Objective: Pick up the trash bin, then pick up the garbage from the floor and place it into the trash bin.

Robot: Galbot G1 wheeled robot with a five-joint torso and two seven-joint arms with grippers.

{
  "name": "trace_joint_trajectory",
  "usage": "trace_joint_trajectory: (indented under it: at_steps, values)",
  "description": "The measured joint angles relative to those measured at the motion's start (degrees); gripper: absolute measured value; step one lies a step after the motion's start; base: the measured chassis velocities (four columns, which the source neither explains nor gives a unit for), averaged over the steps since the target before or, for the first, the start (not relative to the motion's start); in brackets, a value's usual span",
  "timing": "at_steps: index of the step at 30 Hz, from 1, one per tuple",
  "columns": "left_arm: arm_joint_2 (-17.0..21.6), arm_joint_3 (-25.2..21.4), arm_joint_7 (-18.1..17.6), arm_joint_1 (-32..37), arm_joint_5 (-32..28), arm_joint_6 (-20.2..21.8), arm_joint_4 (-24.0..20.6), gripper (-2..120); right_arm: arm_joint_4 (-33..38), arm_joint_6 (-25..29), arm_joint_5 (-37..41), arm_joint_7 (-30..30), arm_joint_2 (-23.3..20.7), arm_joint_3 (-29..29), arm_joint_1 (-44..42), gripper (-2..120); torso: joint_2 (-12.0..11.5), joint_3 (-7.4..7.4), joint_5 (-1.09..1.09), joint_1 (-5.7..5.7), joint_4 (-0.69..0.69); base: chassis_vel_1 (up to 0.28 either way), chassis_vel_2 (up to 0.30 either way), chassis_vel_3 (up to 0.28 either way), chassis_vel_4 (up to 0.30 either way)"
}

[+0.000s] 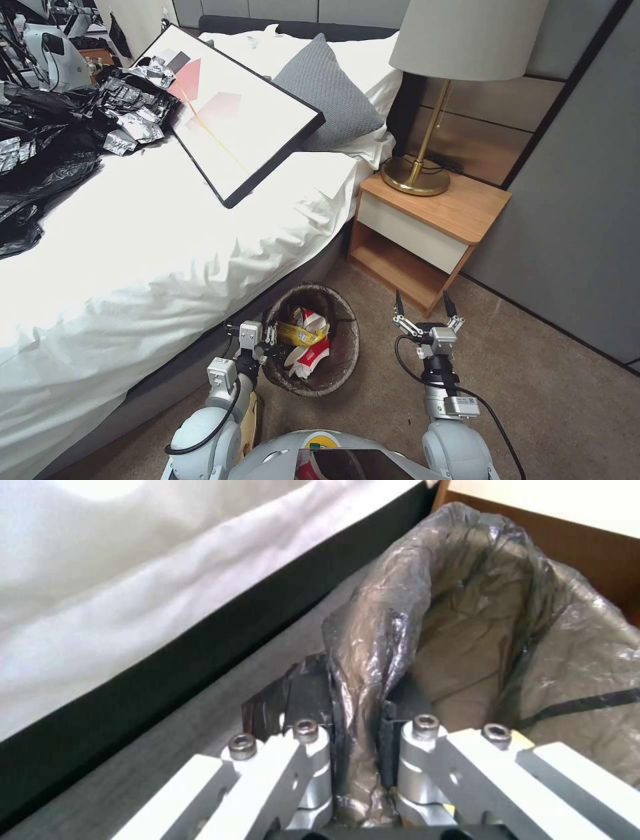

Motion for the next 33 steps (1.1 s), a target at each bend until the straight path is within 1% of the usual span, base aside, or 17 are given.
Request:
trace_joint_trajectory:
  at_steps: [13, 33]
  values:
    - [0.06, 0.08, 0.20, 0.22, 0.16, 0.05, -0.45, 7, 0.04, 0.28, 1.20, -0.35, -0.16, -0.81, 1.60, 100, 0.00, 0.00, 0.00, 0.00, 0.01, 0.063, 0.058, 0.062, 0.057]
    - [-0.15, 0.19, 0.40, 0.45, 0.35, 0.04, -0.44, 8, -0.48, 0.74, 1.66, -0.10, -0.29, -0.81, 3.57, 100, 0.00, 0.00, 0.00, 0.00, 0.00, 0.123, 0.120, 0.120, 0.122]
